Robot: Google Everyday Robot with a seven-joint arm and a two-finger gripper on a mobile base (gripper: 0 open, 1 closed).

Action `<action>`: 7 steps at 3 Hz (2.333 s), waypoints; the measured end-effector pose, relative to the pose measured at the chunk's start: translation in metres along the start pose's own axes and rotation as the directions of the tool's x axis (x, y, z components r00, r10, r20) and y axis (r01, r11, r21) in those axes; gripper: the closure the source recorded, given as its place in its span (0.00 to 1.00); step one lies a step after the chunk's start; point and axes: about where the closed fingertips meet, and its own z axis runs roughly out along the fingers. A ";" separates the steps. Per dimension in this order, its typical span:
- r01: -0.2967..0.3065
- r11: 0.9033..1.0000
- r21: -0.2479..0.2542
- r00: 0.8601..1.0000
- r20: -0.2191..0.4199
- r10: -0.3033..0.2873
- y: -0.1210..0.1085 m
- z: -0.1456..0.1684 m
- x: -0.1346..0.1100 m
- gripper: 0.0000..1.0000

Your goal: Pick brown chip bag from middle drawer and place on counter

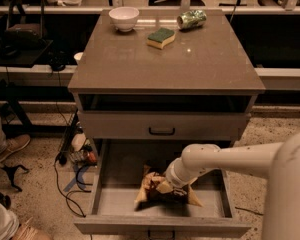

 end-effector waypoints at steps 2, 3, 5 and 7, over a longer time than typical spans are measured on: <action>0.109 0.994 0.002 0.942 0.319 -0.104 0.017 -0.131 -0.058 1.00; 0.161 0.985 0.063 0.896 0.409 -0.173 0.014 -0.210 -0.042 1.00; 0.153 0.977 0.146 0.895 0.399 -0.199 0.002 -0.257 -0.010 1.00; 0.185 0.855 0.485 0.893 0.280 -0.352 -0.045 -0.448 -0.033 1.00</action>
Offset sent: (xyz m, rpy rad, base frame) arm -0.0266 -0.1515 0.2406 0.4094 -0.4053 -0.0028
